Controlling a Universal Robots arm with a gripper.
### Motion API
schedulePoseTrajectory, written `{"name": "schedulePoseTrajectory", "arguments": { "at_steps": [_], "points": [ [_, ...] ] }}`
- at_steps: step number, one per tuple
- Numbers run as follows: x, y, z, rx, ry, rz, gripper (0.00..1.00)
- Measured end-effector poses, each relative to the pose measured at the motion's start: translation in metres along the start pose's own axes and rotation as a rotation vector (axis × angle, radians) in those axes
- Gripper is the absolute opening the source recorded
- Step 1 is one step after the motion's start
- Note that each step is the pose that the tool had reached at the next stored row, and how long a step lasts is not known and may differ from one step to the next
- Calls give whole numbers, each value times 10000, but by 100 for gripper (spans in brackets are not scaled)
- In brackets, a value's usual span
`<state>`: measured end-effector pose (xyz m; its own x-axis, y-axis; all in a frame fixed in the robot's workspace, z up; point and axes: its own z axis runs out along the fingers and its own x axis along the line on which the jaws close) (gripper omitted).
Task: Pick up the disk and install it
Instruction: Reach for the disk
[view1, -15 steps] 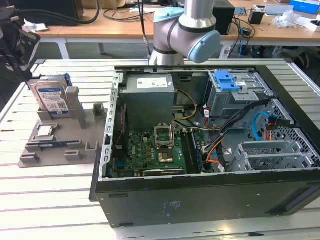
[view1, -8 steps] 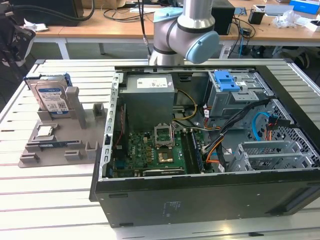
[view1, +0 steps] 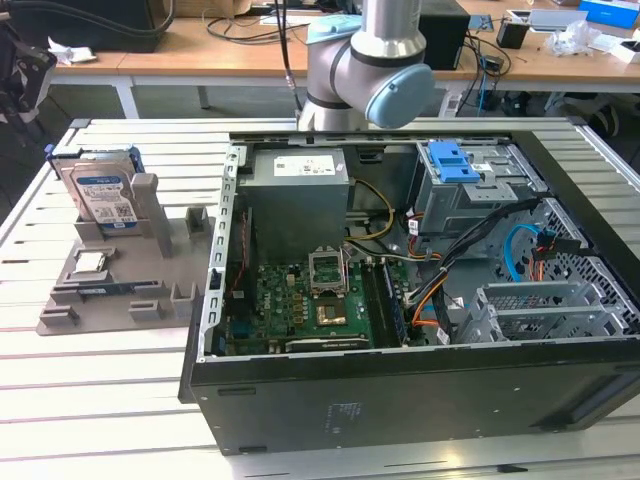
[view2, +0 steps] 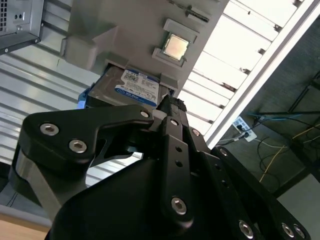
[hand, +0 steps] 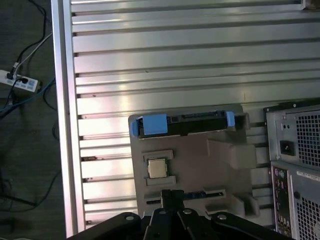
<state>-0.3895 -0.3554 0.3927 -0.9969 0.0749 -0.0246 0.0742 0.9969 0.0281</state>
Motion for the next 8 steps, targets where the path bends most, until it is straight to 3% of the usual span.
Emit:
{"name": "schedulePoseTrajectory", "arguments": {
  "at_steps": [5,6,8],
  "points": [
    [110,50,1,93,-7,-1,11],
    [130,58,2,134,-11,-3,11],
    [152,97,4,304,-22,-8,11]
  ]
}}
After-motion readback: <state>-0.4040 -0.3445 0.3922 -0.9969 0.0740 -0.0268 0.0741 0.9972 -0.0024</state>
